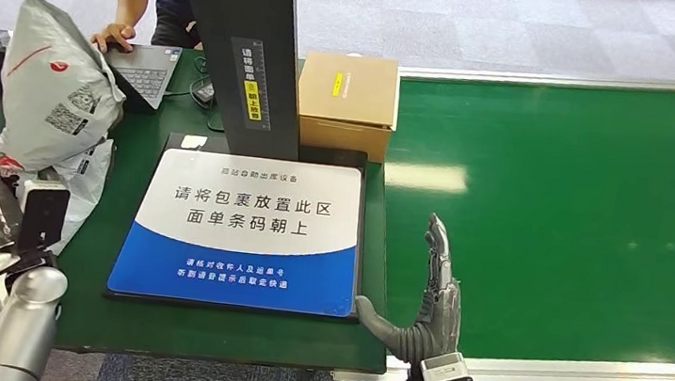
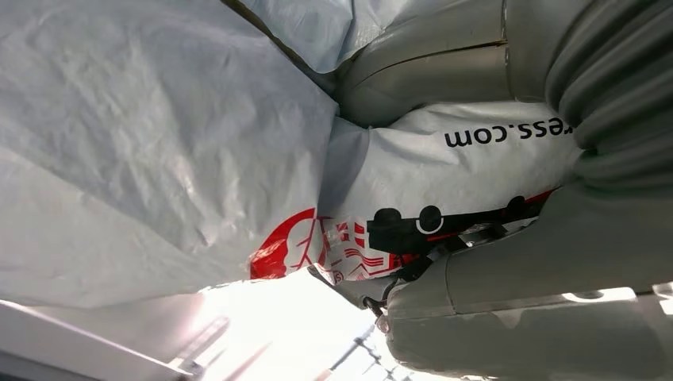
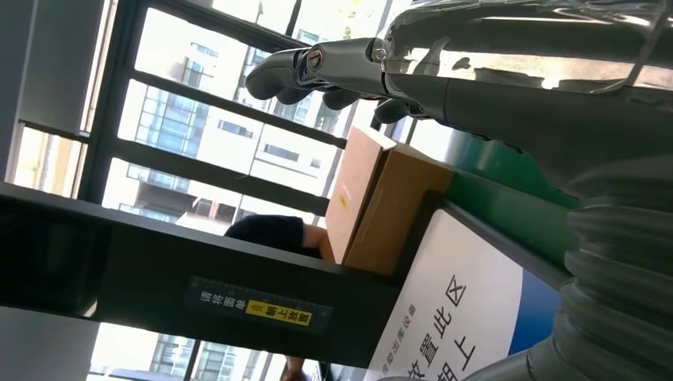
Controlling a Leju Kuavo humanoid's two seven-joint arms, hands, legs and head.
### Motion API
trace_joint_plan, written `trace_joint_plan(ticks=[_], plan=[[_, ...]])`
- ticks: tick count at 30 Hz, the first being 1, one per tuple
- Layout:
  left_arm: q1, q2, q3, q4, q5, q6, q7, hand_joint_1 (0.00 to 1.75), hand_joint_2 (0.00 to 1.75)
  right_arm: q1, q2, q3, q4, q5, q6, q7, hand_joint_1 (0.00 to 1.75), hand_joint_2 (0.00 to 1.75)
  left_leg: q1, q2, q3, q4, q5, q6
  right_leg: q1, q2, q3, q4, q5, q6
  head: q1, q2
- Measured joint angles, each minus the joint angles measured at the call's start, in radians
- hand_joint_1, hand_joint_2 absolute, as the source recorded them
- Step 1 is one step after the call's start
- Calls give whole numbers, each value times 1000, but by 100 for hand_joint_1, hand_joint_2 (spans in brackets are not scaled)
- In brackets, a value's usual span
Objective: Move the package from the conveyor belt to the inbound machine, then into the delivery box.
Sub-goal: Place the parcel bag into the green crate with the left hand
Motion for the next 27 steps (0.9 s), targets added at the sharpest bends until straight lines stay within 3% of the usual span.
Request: trace_joint_plan(ticks=[5, 10, 12, 14, 16, 20, 27], plan=[[-88, 30, 139, 167, -129, 8, 8, 175, 175, -1, 0, 13, 0, -11, -5, 6, 0, 175, 0, 0, -1, 0, 0, 0, 0, 0, 0, 0, 0, 0, 0, 0], [-164, 38, 340, 269, -315, 9, 32, 175, 175, -13, 0, 27, 2, -22, -6, 10, 0, 175, 0, 0, -1, 0, 0, 0, 0, 0, -1, 0, 0, 0, 0, 0], [-190, 38, 418, 297, -380, 9, 32, 134, 175, -18, 0, 32, 3, -26, -8, 12, 0, 175, 0, 0, -1, 0, 0, 0, 0, 0, -1, 0, 0, 0, 0, 0], [-210, 38, 484, 324, -426, 9, 33, 50, 175, -19, 0, 35, 3, -30, -11, 14, 0, 175, 0, 0, -1, 0, 0, 0, 0, 0, -1, 0, 0, 0, 0, 0], [-226, 38, 536, 347, -452, 9, 33, 3, 175, -20, 0, 39, 4, -33, -17, 16, 0, 175, 0, 0, -1, 0, 0, 0, 0, 0, -1, 0, 0, 0, 0, 0], [-252, 38, 608, 390, -466, 9, 21, 0, 175, -23, 0, 43, 6, -34, -21, 17, 0, 175, 0, 0, -1, 0, 0, 0, 0, 0, -1, 0, 0, 0, 0, 0], [-261, 31, 647, 432, -446, 9, -29, 0, 175, -27, 0, 51, 11, -34, -21, 18, 0, 175, 0, 0, -1, 0, 0, 0, 0, 0, -1, 0, 0, 0, 0, 0]])
